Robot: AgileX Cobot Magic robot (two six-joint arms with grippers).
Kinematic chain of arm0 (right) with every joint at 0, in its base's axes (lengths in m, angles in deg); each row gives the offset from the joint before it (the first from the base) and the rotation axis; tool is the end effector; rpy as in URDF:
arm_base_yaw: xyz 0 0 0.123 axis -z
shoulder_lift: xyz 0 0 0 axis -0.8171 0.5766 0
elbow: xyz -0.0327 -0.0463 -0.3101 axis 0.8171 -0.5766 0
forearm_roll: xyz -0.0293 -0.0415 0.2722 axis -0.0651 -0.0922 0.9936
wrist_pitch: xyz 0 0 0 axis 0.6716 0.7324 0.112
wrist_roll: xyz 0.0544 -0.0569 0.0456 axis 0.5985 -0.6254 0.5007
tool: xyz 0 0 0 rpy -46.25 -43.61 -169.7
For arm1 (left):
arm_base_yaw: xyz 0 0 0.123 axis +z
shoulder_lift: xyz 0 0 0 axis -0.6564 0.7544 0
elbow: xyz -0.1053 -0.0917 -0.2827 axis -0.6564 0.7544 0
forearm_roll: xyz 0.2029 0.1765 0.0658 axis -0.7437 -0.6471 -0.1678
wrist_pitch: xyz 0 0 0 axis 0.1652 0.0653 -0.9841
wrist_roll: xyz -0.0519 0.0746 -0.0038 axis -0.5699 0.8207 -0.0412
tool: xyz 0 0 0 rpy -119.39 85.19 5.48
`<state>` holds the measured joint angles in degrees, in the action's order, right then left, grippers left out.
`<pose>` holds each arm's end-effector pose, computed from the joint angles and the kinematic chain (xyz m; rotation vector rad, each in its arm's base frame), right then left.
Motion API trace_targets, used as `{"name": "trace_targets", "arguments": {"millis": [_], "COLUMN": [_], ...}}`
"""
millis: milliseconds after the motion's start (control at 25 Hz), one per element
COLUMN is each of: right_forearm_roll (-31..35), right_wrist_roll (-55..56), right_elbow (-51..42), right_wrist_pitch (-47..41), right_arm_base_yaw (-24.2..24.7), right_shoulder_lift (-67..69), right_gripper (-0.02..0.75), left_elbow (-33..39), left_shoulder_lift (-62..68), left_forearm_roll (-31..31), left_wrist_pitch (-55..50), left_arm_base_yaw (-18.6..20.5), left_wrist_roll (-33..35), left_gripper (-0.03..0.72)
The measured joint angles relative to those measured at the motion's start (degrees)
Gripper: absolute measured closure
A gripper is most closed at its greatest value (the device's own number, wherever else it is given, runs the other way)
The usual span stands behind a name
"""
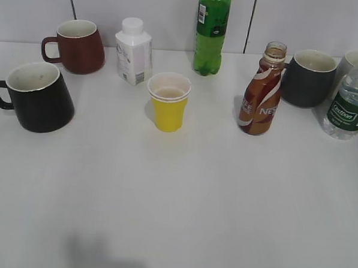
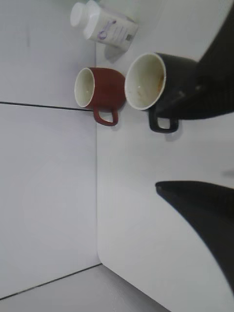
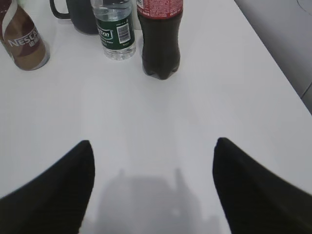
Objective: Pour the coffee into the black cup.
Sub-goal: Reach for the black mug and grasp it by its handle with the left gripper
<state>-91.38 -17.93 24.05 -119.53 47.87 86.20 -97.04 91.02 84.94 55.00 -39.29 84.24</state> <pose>-0.0137 -0.0136 0.2915 0.0937 2.0183 0.0271 0.0687 0.0032 0.3399 -0.0146 1.8075 0.0527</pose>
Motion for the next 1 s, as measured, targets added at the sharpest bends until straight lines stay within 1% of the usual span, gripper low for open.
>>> {"name": "trace_targets", "arguments": {"millis": [160, 360, 480, 560, 760, 1000], "right_forearm_roll": [0.0, 0.0, 0.0, 0.0, 0.0, 0.0], "right_wrist_roll": [0.0, 0.0, 0.0, 0.0, 0.0, 0.0], "right_elbow": [0.0, 0.0, 0.0, 0.0, 0.0, 0.0], "right_wrist_pitch": [0.0, 0.0, 0.0, 0.0, 0.0, 0.0], "right_arm_base_yaw": [0.0, 0.0, 0.0, 0.0, 0.0, 0.0], "right_shoulder_lift": [0.0, 0.0, 0.0, 0.0, 0.0, 0.0], "right_gripper": [0.15, 0.15, 0.15, 0.15, 0.15, 0.15], "left_elbow": [2.9, 9.2, 12.6, 13.9, 14.5, 14.5], "left_shoulder_lift": [7.0, 14.2, 17.4, 19.0, 22.1, 27.2], "left_forearm_roll": [-0.1, -0.1, -0.4, -0.3, -0.3, -0.3], "left_wrist_pitch": [11.3, 27.1, 34.8, 37.3, 39.1, 41.8], "left_arm_base_yaw": [0.0, 0.0, 0.0, -0.3, -3.2, -3.4], "left_wrist_roll": [0.0, 0.0, 0.0, 0.0, 0.0, 0.0], "left_gripper": [0.363, 0.363, 0.363, 0.363, 0.363, 0.363]}}
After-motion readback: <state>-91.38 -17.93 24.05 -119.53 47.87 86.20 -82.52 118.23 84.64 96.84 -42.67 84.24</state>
